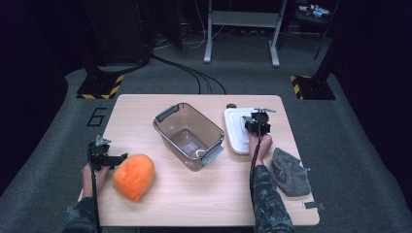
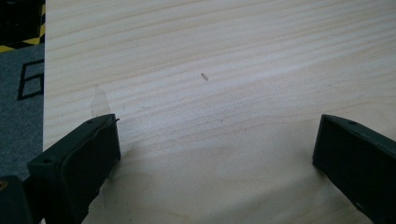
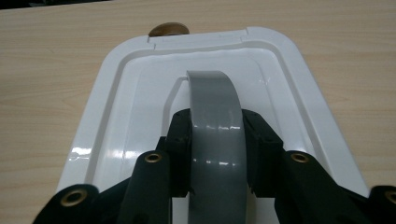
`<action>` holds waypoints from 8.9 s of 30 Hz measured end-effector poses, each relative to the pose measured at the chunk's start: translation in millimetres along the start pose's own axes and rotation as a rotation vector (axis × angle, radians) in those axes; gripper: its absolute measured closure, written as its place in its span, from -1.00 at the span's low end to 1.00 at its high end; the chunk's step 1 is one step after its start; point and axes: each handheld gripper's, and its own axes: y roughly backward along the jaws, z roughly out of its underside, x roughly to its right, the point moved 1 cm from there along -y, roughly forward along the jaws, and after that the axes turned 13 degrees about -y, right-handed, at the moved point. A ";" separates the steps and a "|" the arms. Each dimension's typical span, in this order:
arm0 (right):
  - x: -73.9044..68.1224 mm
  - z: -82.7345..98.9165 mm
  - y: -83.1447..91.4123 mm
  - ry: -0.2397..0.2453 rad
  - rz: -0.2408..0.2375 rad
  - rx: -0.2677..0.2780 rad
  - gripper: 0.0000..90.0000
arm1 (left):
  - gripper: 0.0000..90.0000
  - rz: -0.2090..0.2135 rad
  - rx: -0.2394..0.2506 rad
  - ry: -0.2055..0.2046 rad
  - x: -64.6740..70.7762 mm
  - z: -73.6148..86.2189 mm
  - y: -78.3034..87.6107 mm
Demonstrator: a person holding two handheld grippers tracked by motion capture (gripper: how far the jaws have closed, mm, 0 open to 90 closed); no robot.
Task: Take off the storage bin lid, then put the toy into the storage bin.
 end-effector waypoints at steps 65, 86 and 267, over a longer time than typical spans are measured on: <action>-12.8 129.7 94.9 0.382 -0.289 -0.123 -1.00 | -0.98 0.010 -0.004 0.022 -1.2 -0.8 -1.3; -0.2 163.5 95.8 0.447 -0.258 -0.122 -1.00 | -1.00 -0.012 0.042 0.175 -9.6 -9.0 51.0; 0.6 162.5 93.0 0.439 -0.255 -0.141 -0.95 | 0.73 0.016 0.170 -0.185 37.5 -132.1 141.0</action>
